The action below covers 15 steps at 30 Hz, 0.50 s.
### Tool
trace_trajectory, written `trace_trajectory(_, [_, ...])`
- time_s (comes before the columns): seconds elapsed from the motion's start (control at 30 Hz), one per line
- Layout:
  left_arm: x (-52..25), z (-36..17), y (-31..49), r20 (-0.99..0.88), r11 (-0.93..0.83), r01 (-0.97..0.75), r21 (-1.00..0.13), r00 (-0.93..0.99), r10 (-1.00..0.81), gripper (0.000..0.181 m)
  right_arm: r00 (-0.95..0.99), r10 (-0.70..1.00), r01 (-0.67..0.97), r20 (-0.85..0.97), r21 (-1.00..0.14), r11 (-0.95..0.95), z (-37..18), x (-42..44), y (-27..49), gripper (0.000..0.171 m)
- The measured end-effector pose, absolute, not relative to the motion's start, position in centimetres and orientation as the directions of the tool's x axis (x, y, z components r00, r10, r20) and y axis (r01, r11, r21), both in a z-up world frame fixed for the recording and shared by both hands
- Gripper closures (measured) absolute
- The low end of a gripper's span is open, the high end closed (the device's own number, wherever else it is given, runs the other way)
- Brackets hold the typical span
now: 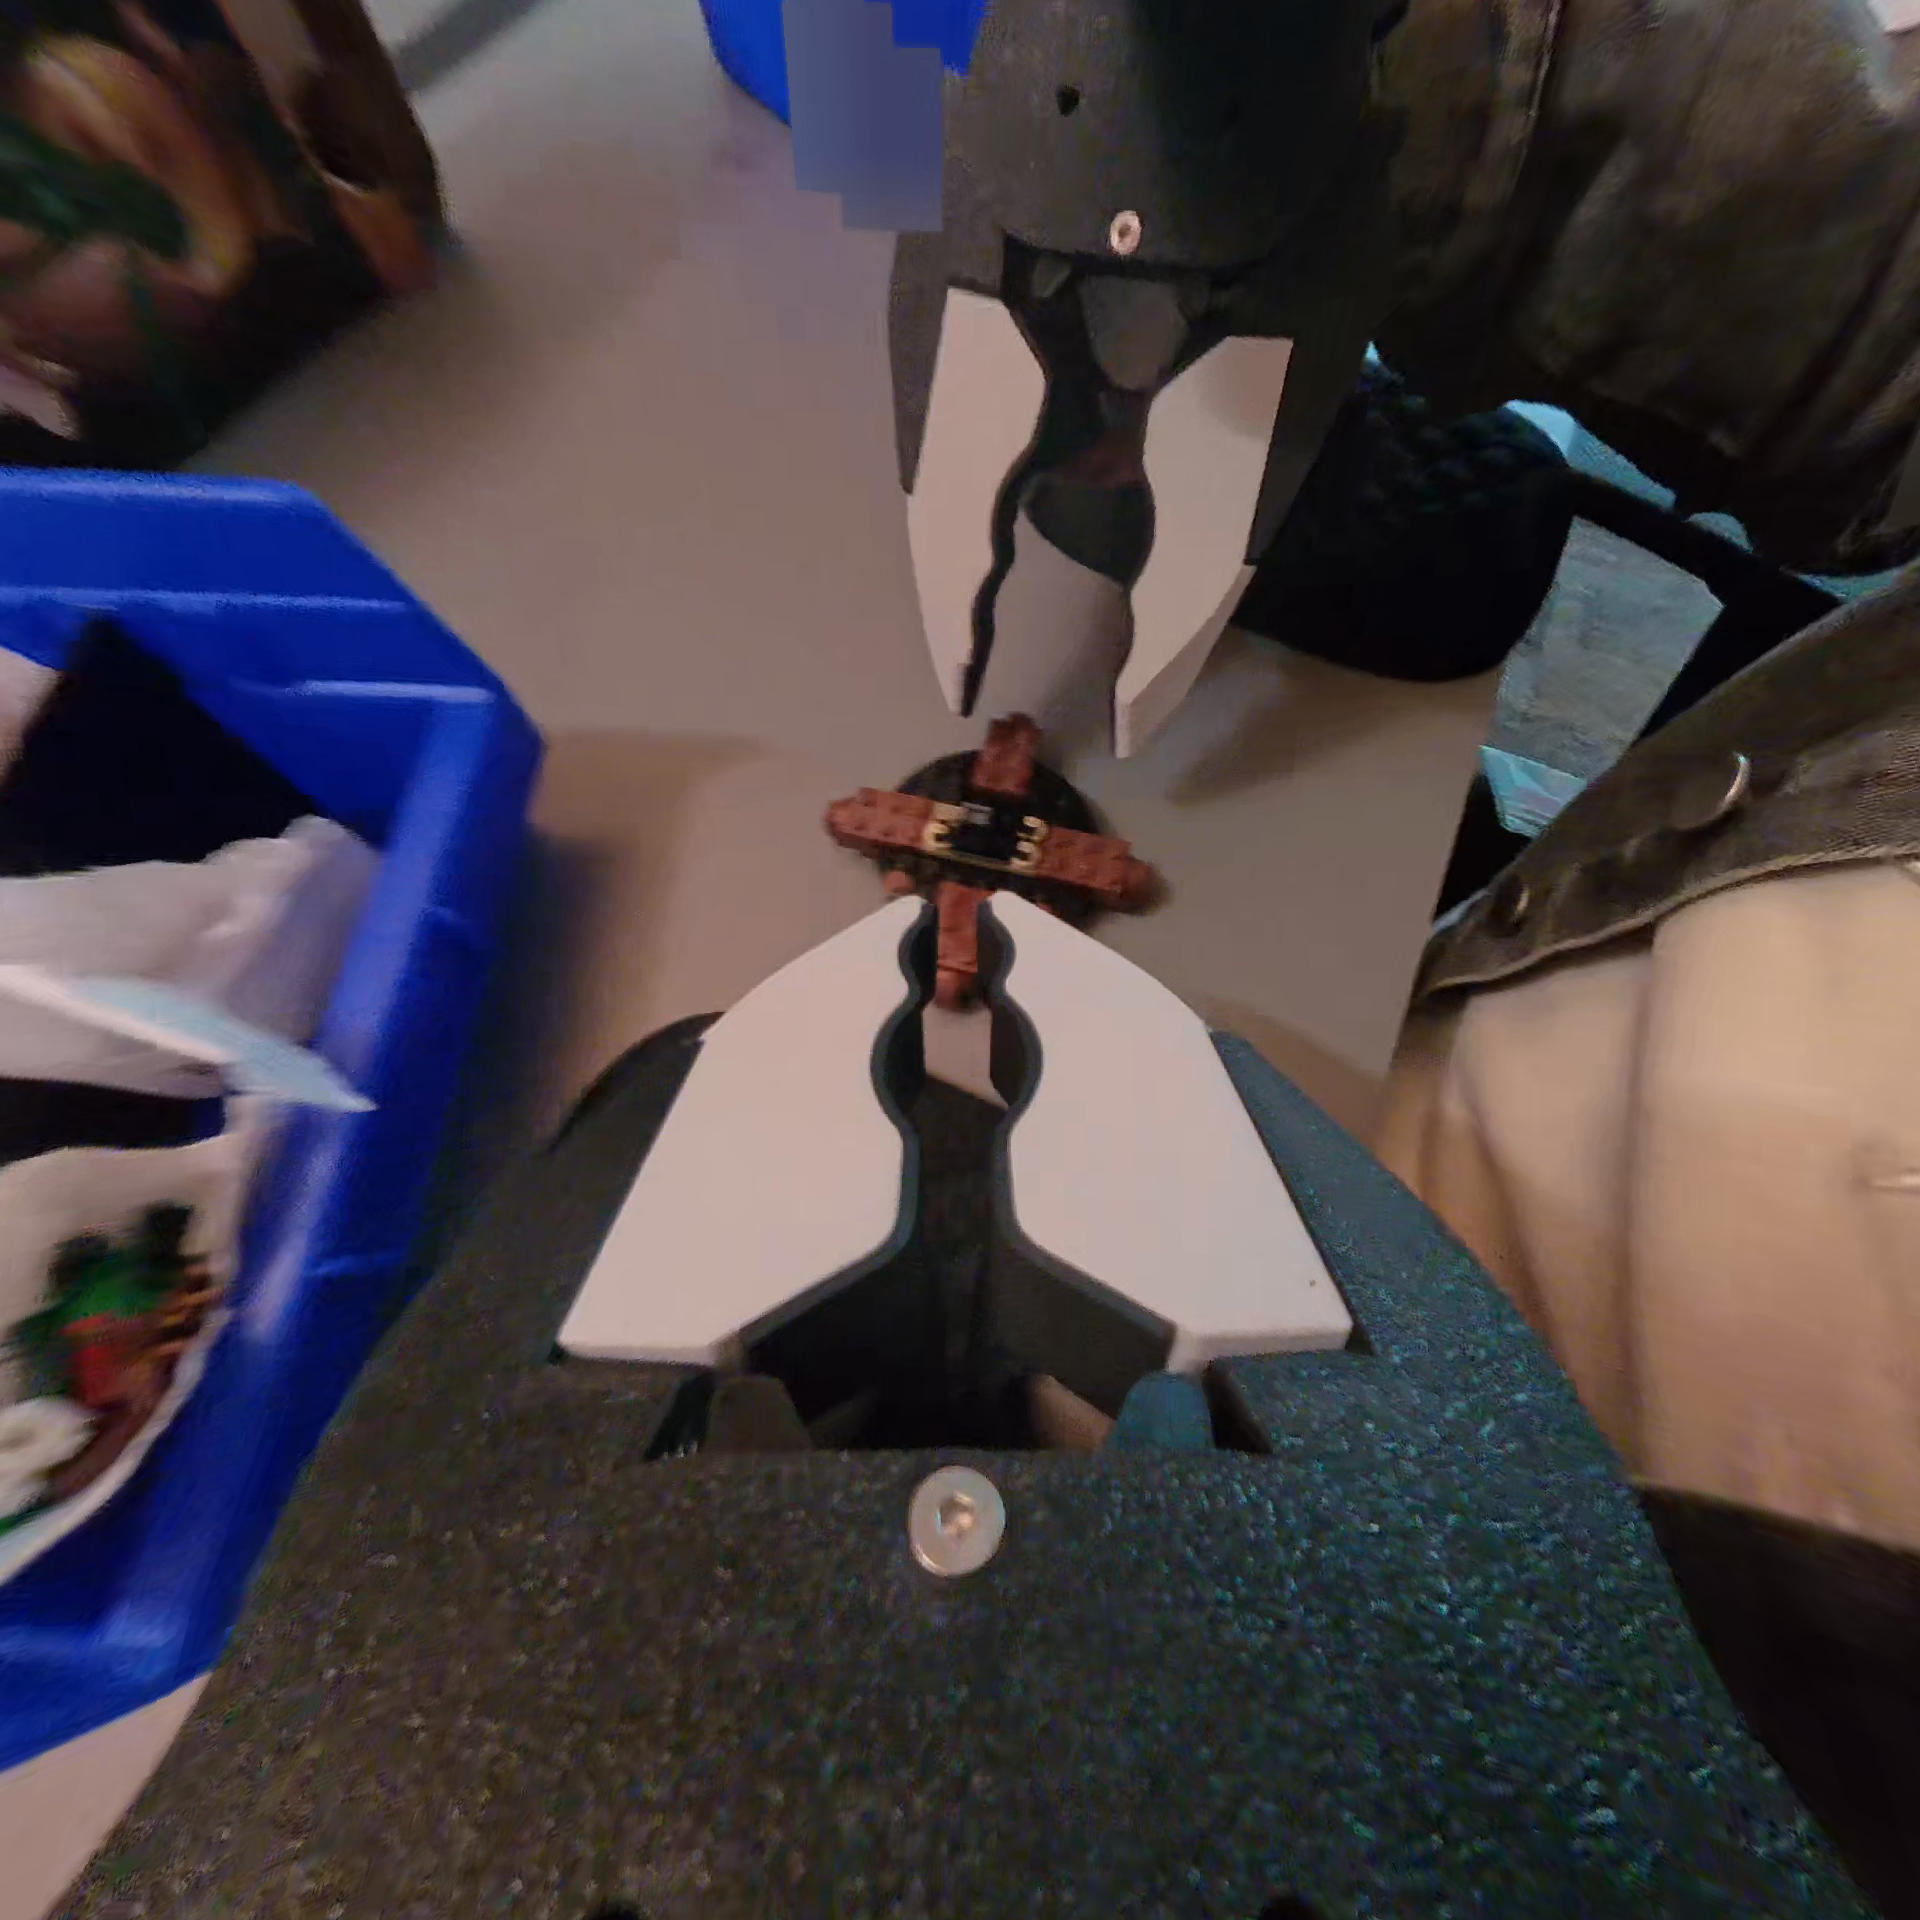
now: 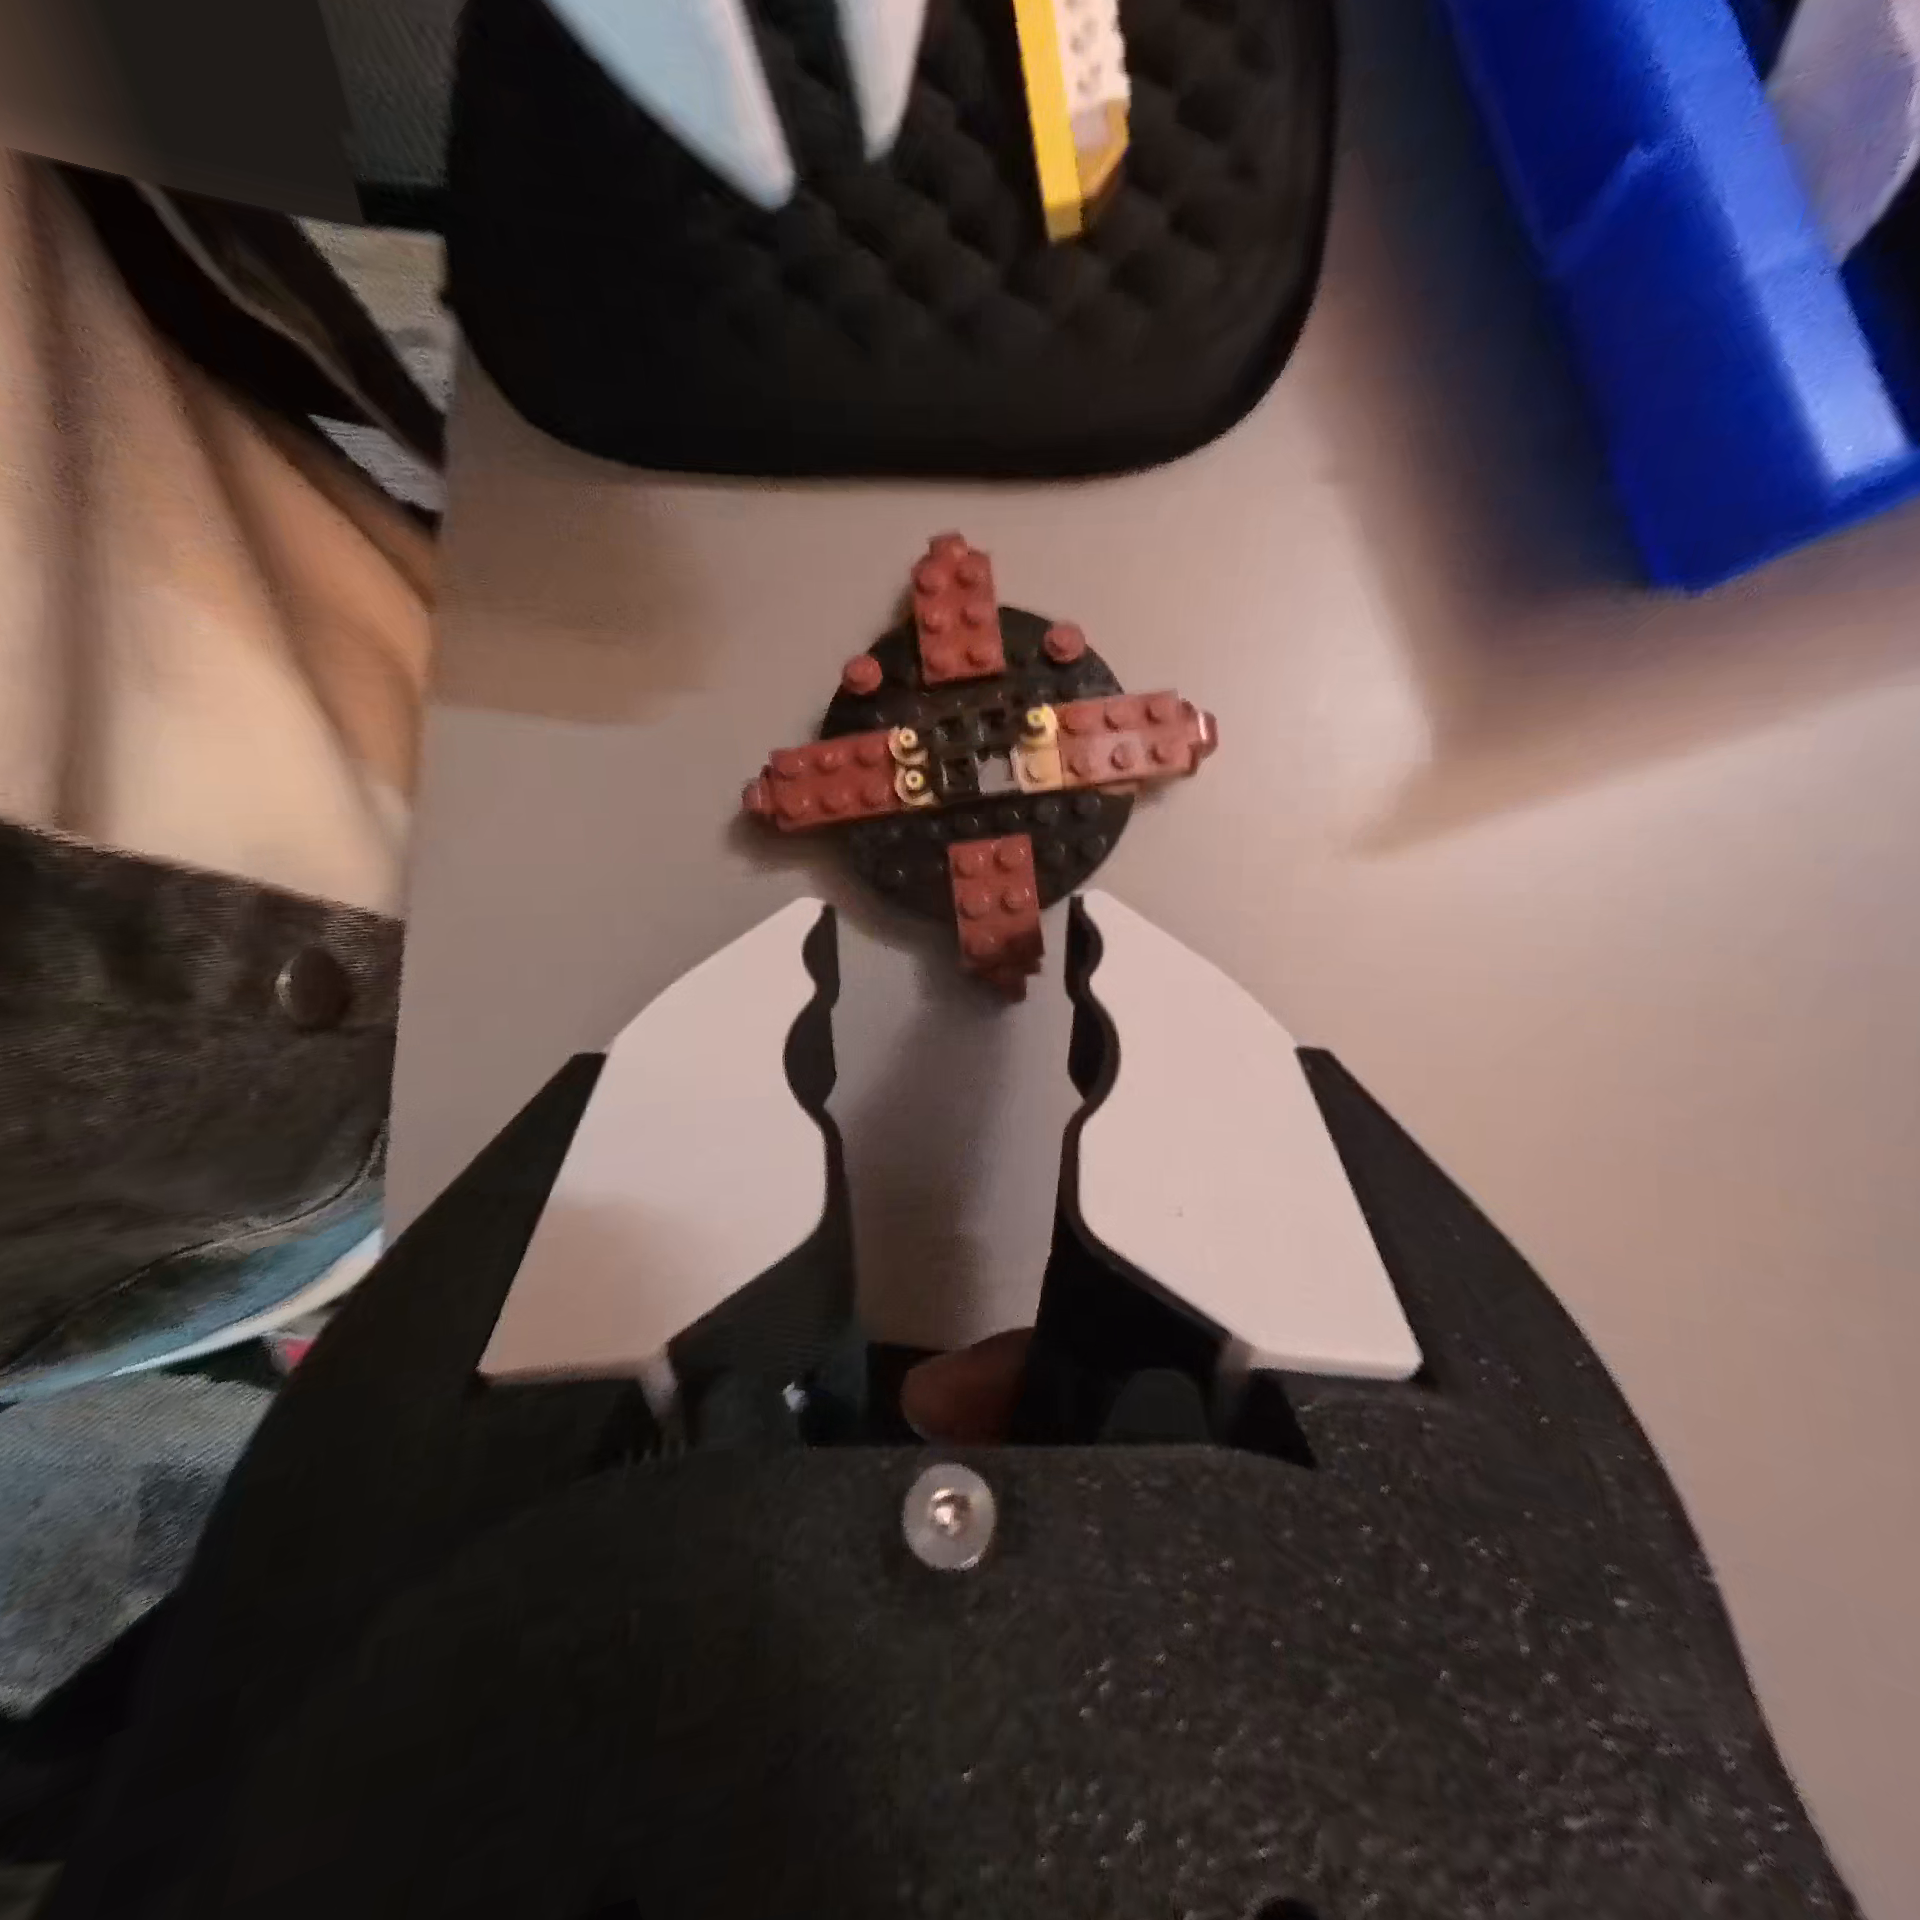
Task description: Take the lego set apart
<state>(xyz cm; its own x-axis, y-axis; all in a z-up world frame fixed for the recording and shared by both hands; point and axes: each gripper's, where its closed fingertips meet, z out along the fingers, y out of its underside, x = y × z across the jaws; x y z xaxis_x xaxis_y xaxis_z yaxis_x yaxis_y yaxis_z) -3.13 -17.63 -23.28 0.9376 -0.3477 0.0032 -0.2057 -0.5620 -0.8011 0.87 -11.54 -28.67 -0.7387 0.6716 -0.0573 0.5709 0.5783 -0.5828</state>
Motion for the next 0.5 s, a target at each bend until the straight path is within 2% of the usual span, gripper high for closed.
trace_trajectory(0.1, [-1.4,-25.2,-17.1,0.044,-0.639,-0.191,-0.745,0.942,-0.333,0.175,-0.712,0.702,0.588,-0.025,-0.568,0.576,-29.5,1.2,-10.9,0.129])
trace_trajectory(0.23, [0.6,-29.0,-17.0,0.07,-0.742,-0.271,-0.613,0.917,-0.393,0.175,-0.691,0.722,0.602,-0.034,-0.58,0.549,-30.2,1.0,-10.7,0.132])
trace_trajectory(0.37, [-0.7,-30.1,-15.7,0.089,-0.771,-0.212,-0.601,0.94,-0.328,0.179,-0.691,0.722,0.605,-0.048,-0.584,0.541,-30.4,2.1,-11.6,0.139])
trace_trajectory(0.5, [-1.9,-29.6,-15.8,0.069,-0.768,-0.193,-0.611,0.953,-0.295,0.173,-0.72,0.682,0.598,-0.128,-0.615,0.515,-30.2,4.7,-14.1,0.141])
